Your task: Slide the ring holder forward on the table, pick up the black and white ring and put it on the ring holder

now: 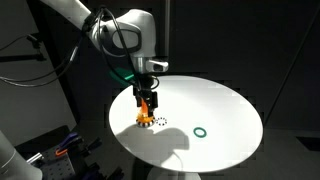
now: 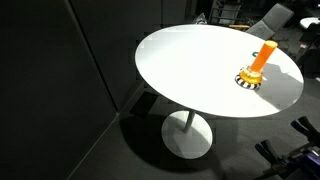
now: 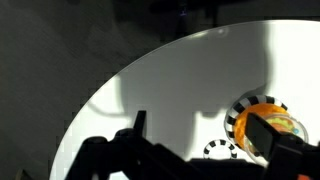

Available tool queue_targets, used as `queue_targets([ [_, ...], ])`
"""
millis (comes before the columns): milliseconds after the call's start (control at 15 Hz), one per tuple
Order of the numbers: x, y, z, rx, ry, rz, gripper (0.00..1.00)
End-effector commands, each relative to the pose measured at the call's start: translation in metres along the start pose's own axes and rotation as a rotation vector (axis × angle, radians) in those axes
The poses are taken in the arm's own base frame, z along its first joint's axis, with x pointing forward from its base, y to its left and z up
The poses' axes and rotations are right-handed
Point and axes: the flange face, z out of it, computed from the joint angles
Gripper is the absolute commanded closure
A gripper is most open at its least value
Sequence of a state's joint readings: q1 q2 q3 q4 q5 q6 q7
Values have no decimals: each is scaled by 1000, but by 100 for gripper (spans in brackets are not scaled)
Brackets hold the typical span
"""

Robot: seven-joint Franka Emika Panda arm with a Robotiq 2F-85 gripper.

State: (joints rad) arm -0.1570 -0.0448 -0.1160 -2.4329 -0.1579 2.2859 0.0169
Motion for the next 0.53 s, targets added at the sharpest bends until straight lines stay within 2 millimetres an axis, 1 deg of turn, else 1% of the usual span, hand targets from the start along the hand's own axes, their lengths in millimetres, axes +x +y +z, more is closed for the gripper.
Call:
queue_targets([
  [0, 8, 1, 10, 38, -3, -20, 0],
  [67, 2, -1, 10, 18, -11, -8, 0],
  [200, 4, -2, 15, 22, -19, -8, 0],
  [400, 4, -2, 15, 21, -18, -9, 0],
  [467, 6, -1, 19, 19, -24, -9, 0],
])
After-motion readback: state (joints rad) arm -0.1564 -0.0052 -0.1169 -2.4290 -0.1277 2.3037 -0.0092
